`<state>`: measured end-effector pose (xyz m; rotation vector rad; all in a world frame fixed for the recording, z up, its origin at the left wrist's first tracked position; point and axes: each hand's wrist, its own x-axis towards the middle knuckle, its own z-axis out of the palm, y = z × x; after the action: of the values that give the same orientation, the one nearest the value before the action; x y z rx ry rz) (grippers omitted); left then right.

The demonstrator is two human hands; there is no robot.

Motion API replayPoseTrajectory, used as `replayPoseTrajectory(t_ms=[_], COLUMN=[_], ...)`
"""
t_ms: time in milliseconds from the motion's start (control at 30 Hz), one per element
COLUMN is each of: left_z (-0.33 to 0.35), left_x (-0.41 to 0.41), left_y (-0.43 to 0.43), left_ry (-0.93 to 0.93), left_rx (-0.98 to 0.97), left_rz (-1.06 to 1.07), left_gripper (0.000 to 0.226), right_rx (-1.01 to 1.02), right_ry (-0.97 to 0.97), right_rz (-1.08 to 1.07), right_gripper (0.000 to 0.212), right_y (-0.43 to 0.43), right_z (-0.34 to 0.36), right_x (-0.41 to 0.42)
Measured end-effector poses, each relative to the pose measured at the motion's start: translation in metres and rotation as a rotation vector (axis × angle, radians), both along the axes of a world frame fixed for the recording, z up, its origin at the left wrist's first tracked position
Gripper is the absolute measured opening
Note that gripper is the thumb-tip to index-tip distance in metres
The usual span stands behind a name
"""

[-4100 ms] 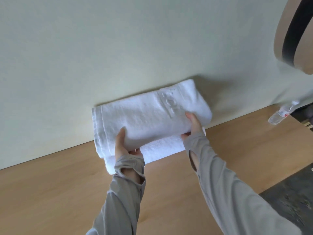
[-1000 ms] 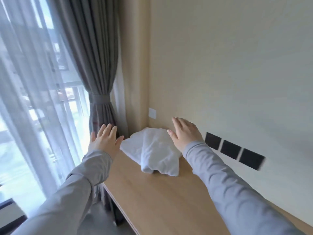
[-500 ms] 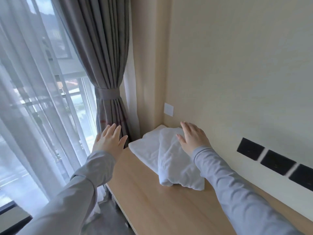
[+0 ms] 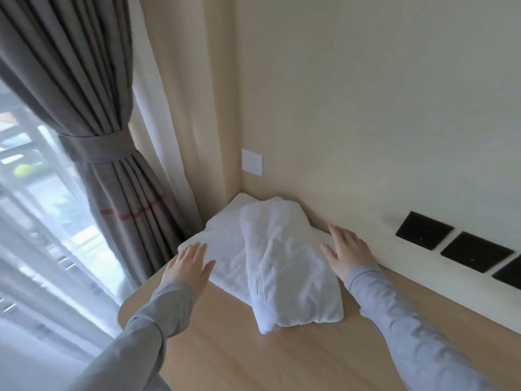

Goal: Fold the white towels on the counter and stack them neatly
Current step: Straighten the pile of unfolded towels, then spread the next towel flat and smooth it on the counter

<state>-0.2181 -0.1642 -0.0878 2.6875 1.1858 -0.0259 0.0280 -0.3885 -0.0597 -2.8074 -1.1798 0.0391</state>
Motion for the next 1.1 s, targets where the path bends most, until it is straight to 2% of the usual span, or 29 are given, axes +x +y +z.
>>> replayPoseTrajectory(t_ms=[233, 333, 400, 500, 633, 733, 833, 1000, 1100], left_z=[-0.069, -0.087, -0.097, -0.114, -0.132, -0.139, -0.142, -0.136, -0.126], left_x=[0.047, 0.066, 0.074, 0.084, 0.089, 0.088, 0.088, 0.093, 0.091], left_y=[0.079, 0.107, 0.129, 0.155, 0.168, 0.164, 0.157, 0.155, 0.154], left_ry=[-0.033, -0.096, -0.106, -0.05, -0.013, -0.03, -0.038, 0.014, -0.026], left_rx=[-0.233, -0.253, -0.271, -0.322, -0.375, -0.294, -0.26, -0.469, -0.527], left_rz=[0.01, 0.131, 0.201, 0.218, 0.241, 0.227, 0.207, 0.279, 0.281], left_gripper=[0.06, 0.066, 0.073, 0.084, 0.095, 0.094, 0.088, 0.085, 0.075], right_rx=[-0.08, -0.112, -0.087, -0.024, 0.082, 0.146, 0.147, 0.014, 0.018], right_ry=[0.188, 0.362, 0.467, 0.576, 0.685, 0.679, 0.549, 0.393, 0.402], right_rz=[-0.292, -0.413, -0.506, -0.638, -0.795, -0.874, -0.902, -0.878, -0.866], right_gripper=[0.057, 0.059, 0.061, 0.059, 0.067, 0.071, 0.07, 0.062, 0.06], right_y=[0.017, 0.032, 0.037, 0.041, 0.047, 0.053, 0.058, 0.062, 0.063], right_z=[-0.059, -0.084, -0.097, -0.112, -0.127, -0.135, -0.135, -0.131, -0.128], right_x=[0.013, 0.018, 0.021, 0.024, 0.021, 0.017, 0.01, 0.0, -0.001])
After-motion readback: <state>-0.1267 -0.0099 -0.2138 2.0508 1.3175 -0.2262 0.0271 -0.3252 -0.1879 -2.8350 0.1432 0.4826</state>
